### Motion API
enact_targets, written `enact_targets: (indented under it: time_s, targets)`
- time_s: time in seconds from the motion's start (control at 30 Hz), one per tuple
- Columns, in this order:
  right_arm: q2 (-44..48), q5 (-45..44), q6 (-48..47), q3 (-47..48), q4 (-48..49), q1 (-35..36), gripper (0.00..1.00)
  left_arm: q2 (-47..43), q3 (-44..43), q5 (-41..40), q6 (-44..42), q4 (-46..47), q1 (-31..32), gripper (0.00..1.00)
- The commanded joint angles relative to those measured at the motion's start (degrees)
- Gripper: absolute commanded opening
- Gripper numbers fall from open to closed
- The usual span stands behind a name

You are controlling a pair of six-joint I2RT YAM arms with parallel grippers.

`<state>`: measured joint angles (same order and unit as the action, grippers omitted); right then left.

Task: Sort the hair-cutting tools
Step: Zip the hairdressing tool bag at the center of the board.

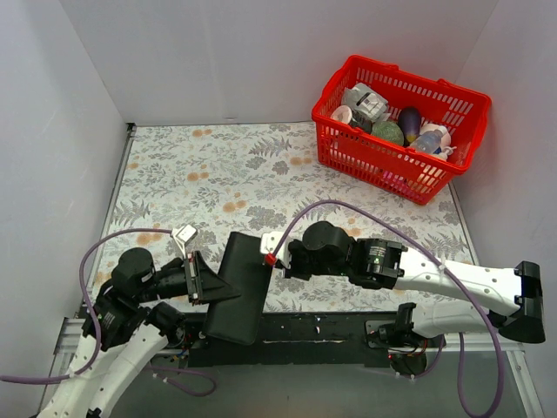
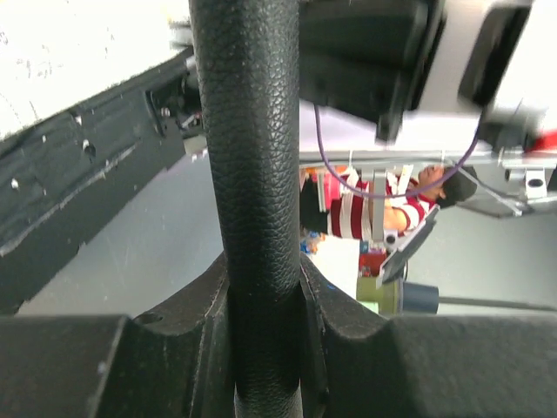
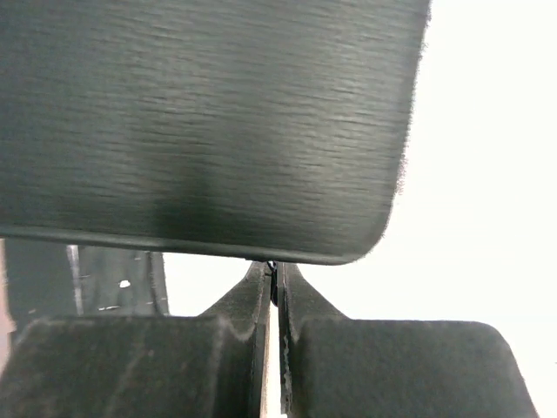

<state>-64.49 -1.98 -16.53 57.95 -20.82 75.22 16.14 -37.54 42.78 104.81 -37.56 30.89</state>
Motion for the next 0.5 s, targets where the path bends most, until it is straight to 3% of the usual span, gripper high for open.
enact_targets:
  time_s: [0.0,0.47]
  targets:
    - [-2.21,-7.87,-4.47,0.05,-1.33,-4.46,0.01,-6.37,-4.56,11.53,-0.75,-4.71,0.92,0.0]
    - [-6.53,-5.67,-21.59,4.54,1.66,-8.42,0.01,-12.97,-0.61,18.91,-5.06,-10.07,1.01,0.0]
